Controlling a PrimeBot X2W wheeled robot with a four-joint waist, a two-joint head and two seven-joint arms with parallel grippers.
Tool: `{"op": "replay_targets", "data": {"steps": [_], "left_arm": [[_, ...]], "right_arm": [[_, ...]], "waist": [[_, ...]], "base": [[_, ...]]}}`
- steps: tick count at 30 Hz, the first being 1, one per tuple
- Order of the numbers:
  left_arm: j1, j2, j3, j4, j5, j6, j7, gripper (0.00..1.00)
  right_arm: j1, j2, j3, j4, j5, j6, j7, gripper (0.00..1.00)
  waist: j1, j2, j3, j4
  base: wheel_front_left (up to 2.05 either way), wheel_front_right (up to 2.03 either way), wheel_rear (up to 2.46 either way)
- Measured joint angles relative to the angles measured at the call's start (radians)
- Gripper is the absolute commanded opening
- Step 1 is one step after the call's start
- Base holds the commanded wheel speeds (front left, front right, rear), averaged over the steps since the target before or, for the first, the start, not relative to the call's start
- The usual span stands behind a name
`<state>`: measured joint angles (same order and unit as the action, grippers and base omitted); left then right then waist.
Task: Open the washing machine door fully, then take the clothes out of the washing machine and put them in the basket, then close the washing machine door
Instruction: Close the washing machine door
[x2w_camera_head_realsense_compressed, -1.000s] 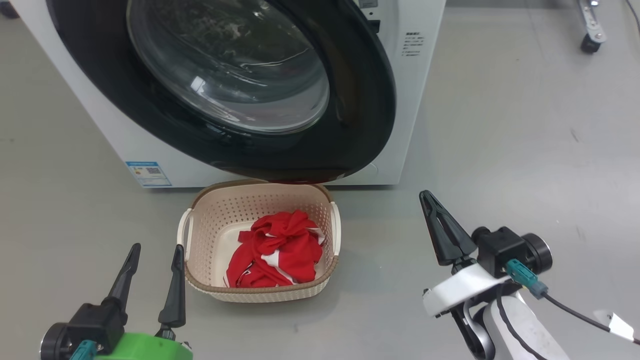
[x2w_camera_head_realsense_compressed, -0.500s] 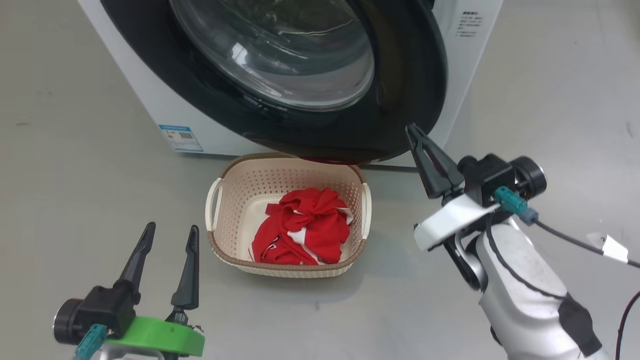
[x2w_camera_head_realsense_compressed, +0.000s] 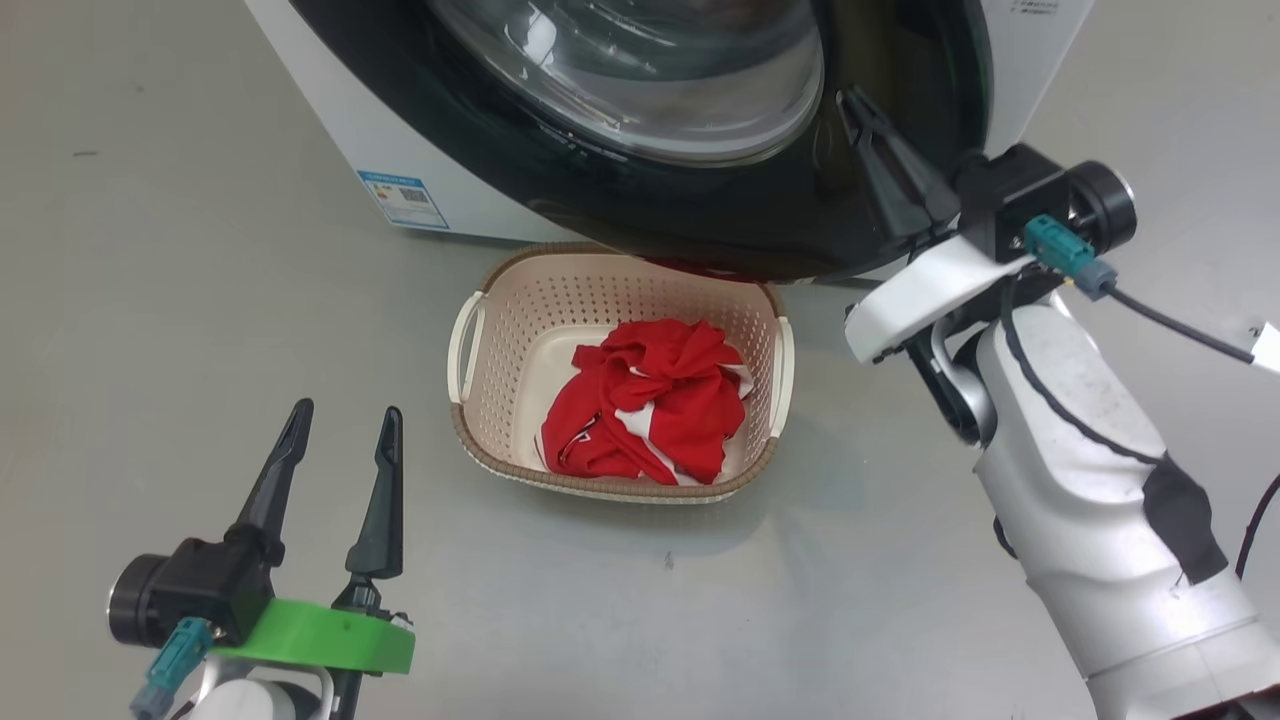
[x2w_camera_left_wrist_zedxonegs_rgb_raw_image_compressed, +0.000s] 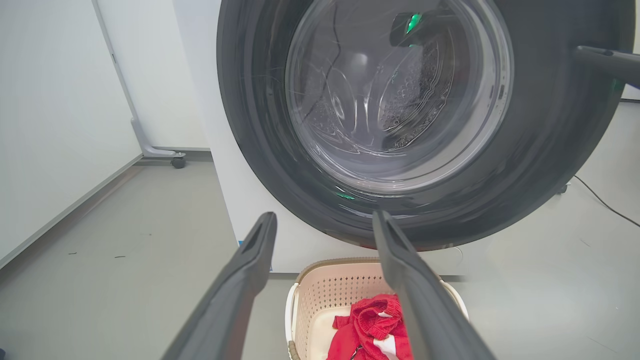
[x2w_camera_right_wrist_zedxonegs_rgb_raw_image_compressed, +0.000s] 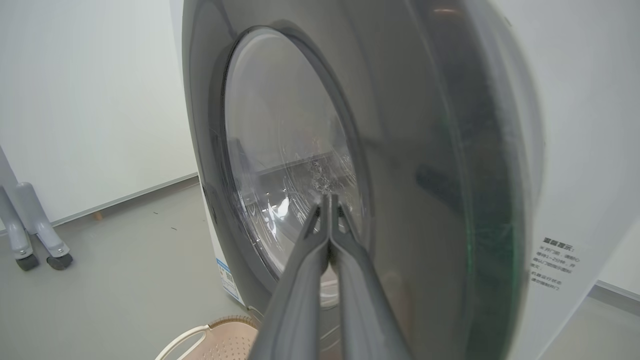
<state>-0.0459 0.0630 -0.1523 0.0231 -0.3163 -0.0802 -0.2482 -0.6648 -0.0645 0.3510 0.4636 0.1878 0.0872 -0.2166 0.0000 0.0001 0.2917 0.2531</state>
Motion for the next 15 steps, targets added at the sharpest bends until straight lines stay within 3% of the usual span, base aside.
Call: {"op": "replay_targets", "data": {"steps": [15], "left_arm": [[-0.061,-0.010,-0.012,0.012,0.000,-0.013,-0.001,1.00]], "right_arm": [[-0.143,-0.023,-0.023,0.092,-0.008,0.008,-0.009,0.00]], "waist": [[0.0000,0.0000,0.070,0.024]], "base": [[0.00,0.00,0.00]]}}
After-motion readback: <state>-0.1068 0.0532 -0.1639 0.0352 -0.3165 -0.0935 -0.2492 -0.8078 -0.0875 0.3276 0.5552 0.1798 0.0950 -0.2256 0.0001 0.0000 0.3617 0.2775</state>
